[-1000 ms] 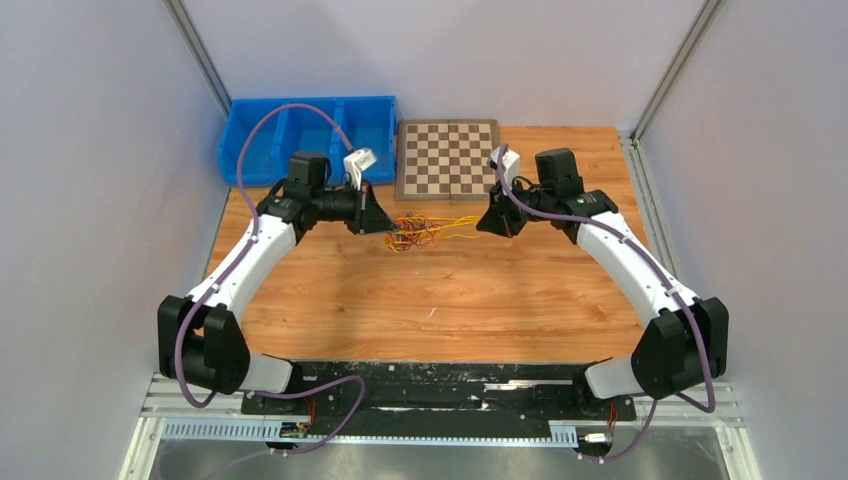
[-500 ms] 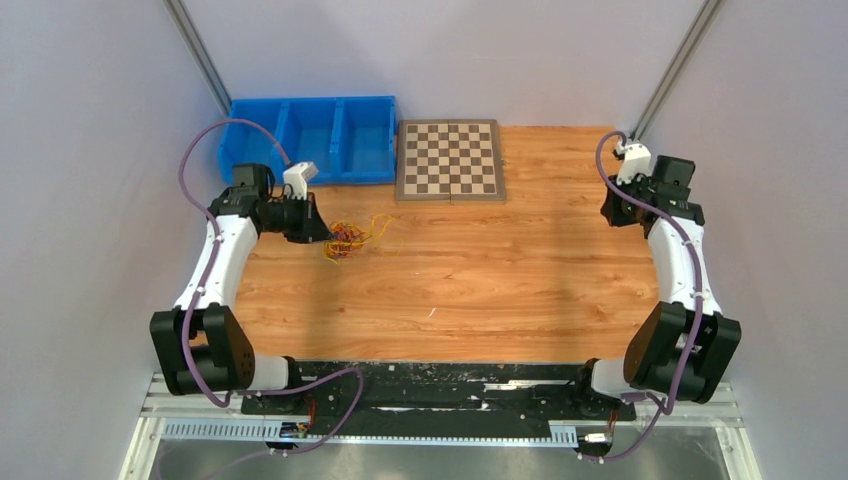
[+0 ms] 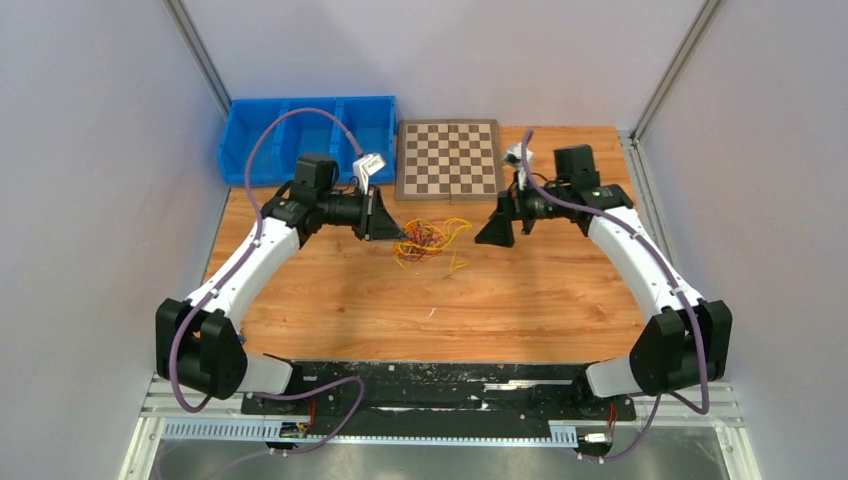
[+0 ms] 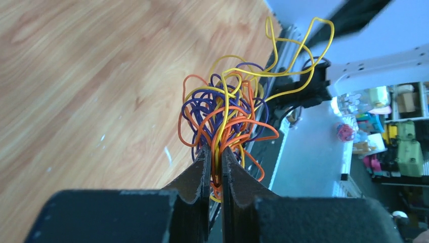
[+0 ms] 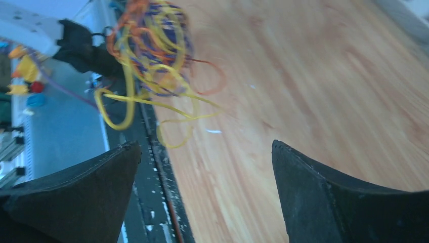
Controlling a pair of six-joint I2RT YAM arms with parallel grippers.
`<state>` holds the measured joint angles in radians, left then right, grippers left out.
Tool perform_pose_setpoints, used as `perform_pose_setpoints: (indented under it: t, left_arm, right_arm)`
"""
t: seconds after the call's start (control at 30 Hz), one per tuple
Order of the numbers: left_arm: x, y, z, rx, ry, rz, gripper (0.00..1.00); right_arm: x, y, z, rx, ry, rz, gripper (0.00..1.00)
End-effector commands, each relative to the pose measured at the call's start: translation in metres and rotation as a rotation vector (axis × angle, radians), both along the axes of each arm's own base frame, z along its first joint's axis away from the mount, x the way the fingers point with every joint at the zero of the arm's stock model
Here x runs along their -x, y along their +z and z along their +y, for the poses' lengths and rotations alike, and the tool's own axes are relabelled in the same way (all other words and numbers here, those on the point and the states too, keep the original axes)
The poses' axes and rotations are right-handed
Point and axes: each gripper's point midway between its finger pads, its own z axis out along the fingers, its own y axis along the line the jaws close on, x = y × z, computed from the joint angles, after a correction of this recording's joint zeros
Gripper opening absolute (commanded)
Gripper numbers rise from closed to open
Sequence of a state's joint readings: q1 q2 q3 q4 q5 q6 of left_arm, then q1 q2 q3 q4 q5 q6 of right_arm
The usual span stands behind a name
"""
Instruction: Untangle the cables
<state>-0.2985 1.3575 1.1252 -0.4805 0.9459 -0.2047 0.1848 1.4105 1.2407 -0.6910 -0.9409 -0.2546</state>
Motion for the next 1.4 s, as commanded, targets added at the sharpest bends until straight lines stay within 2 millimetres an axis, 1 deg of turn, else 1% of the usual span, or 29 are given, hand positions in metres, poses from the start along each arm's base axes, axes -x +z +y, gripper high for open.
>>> perform_pose_setpoints:
  t: [0.0,0.07,0.17,0.2,0.23,0.27,0.3,0.33,0.37,0.4,0.43,0.47,0.5,0.53,0.57,0.63,0.7,0.87,0.97,1.03,1.07,1.1,1.13,1.17,1.2,1.23,1.27,1.33,1.37]
  left_arm:
    - [-0.015,0.048,-0.033,0.204,-0.032,-0.023,0.11]
    - [-0.013,0.053,-0.041,0.228,-0.048,-0.024,0.11]
    - [-0.009,0.060,-0.049,0.254,-0.068,-0.032,0.12]
    - [-0.007,0.061,-0.052,0.260,-0.076,-0.034,0.14]
    - [-0.006,0.060,-0.052,0.259,-0.077,-0.031,0.15]
    - [-0.004,0.059,-0.052,0.256,-0.078,-0.031,0.16]
    - [-0.003,0.059,-0.052,0.254,-0.078,-0.036,0.19]
    - [0.000,0.056,-0.049,0.234,-0.077,-0.033,0.20]
    - [0.001,0.058,-0.048,0.223,-0.077,-0.048,0.24]
    - [0.004,0.053,-0.043,0.190,-0.080,-0.062,0.28]
    - [0.005,0.056,-0.041,0.175,-0.081,-0.085,0.35]
    - [0.007,0.049,-0.033,0.127,-0.076,-0.099,0.40]
    - [0.005,0.049,-0.029,0.099,-0.081,-0.152,0.48]
    - [0.006,0.045,-0.020,0.061,-0.054,-0.134,0.53]
    - [0.004,0.046,-0.016,0.043,-0.052,-0.167,0.62]
    - [0.004,0.048,-0.008,0.011,-0.031,-0.201,0.67]
    - [0.002,0.052,-0.009,0.019,-0.028,-0.237,0.71]
    - [-0.006,0.054,-0.019,0.037,-0.044,-0.278,0.70]
    - [-0.010,0.062,-0.026,0.065,-0.058,-0.288,0.67]
    - [-0.009,0.067,-0.027,0.081,-0.066,-0.298,0.60]
    - [-0.008,0.067,-0.027,0.083,-0.068,-0.299,0.50]
    - [-0.007,0.067,-0.027,0.084,-0.072,-0.301,0.43]
    - [-0.006,0.066,-0.027,0.081,-0.073,-0.300,0.30]
    - [-0.005,0.064,-0.025,0.074,-0.070,-0.294,0.23]
    - [-0.005,0.063,-0.024,0.071,-0.067,-0.285,0.10]
    - [-0.005,0.063,-0.021,0.078,-0.052,-0.264,0.05]
    - [-0.006,0.063,-0.020,0.085,-0.040,-0.247,0.01]
    - [-0.009,0.068,-0.012,0.112,0.002,-0.205,0.00]
    - [-0.013,0.071,-0.003,0.115,0.032,-0.211,0.00]
  right_arm:
    - [0.024,0.043,0.057,-0.140,0.146,-0.017,1.00]
    - [0.028,0.044,0.071,-0.148,0.170,-0.012,1.00]
    - [0.023,0.036,0.087,-0.142,0.184,0.008,1.00]
    - [0.020,0.036,0.092,-0.146,0.188,0.008,0.94]
    - [0.017,0.037,0.095,-0.148,0.192,0.004,0.82]
    - [0.013,0.038,0.097,-0.148,0.191,-0.004,0.64]
    - [0.011,0.040,0.098,-0.149,0.191,-0.008,0.44]
    - [0.009,0.043,0.098,-0.149,0.197,-0.027,0.18]
    - [0.008,0.046,0.097,-0.143,0.193,-0.049,0.03]
    - [0.008,0.048,0.094,-0.135,0.190,-0.071,0.00]
    - [0.009,0.050,0.092,-0.130,0.191,-0.096,0.00]
    - [0.010,0.052,0.090,-0.123,0.190,-0.125,0.00]
    - [0.013,0.055,0.088,-0.122,0.195,-0.150,0.00]
    - [0.016,0.056,0.087,-0.122,0.202,-0.167,0.00]
    - [0.019,0.058,0.085,-0.123,0.208,-0.179,0.00]
    - [0.024,0.058,0.083,-0.126,0.220,-0.189,0.00]
    - [0.028,0.056,0.083,-0.126,0.233,-0.196,0.00]
    - [0.036,0.056,0.083,-0.141,0.265,-0.194,0.00]
    - [0.035,0.057,0.082,-0.133,0.255,-0.199,0.00]
    - [0.033,0.055,0.081,-0.125,0.243,-0.198,0.00]
    - [0.033,0.055,0.080,-0.123,0.241,-0.197,0.00]
    - [0.032,0.054,0.079,-0.122,0.236,-0.193,0.00]
    - [0.031,0.052,0.078,-0.119,0.229,-0.188,0.00]
    - [0.029,0.051,0.075,-0.117,0.220,-0.183,0.00]
    - [0.027,0.050,0.072,-0.113,0.204,-0.177,0.00]
    - [0.023,0.048,0.066,-0.109,0.184,-0.168,0.00]
    - [0.019,0.044,0.059,-0.105,0.162,-0.154,0.00]
    - [0.010,0.035,0.041,-0.088,0.103,-0.131,0.00]
    - [0.004,0.029,0.030,-0.080,0.067,-0.114,0.00]
